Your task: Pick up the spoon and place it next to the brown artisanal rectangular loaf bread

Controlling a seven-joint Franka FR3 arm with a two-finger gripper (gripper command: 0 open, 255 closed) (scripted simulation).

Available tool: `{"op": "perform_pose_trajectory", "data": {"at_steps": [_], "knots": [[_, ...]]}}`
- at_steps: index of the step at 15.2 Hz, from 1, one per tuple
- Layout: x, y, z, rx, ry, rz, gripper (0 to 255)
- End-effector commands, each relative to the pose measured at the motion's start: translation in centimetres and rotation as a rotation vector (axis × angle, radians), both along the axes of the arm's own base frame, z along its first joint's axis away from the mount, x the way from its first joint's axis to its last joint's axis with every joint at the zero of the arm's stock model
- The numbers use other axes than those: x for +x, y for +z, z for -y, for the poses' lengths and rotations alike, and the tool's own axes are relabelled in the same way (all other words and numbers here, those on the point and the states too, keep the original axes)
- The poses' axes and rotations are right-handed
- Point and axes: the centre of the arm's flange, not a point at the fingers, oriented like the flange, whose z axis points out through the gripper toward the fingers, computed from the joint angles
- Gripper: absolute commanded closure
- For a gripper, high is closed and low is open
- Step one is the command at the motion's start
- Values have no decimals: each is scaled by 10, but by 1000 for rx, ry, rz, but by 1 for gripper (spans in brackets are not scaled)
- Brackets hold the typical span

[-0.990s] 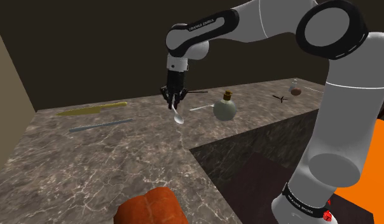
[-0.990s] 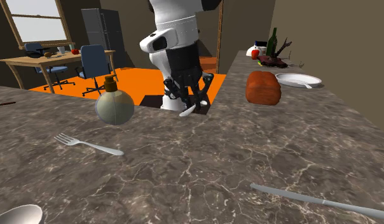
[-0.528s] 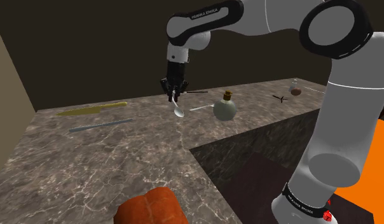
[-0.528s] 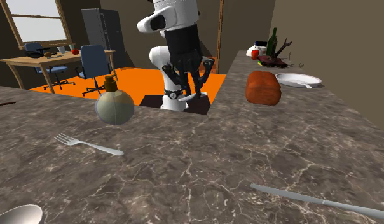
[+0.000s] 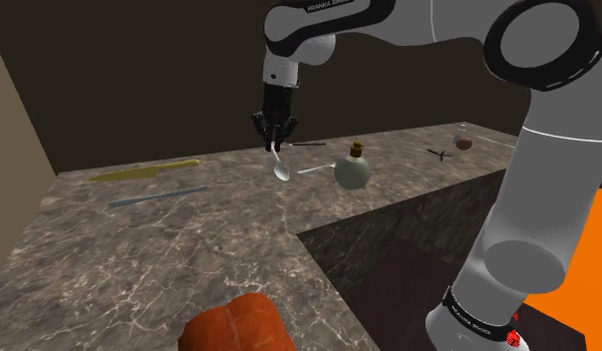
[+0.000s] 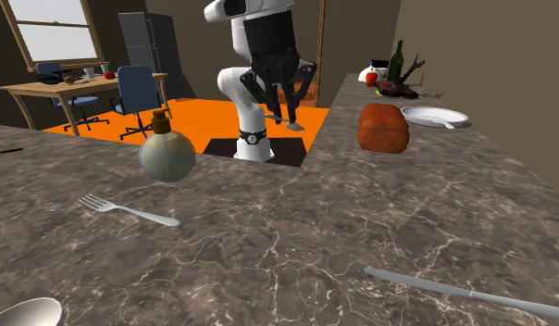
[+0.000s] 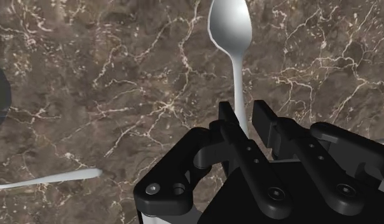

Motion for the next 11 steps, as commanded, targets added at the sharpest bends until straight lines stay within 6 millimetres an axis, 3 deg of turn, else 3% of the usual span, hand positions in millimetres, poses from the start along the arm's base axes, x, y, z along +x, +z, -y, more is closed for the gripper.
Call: {"op": "perform_pose_trajectory", "data": {"at_steps": [1, 11], "knots": [[-21, 1, -9, 0, 0, 0, 255], [-141, 1, -65, 0, 0, 0, 255]]}}
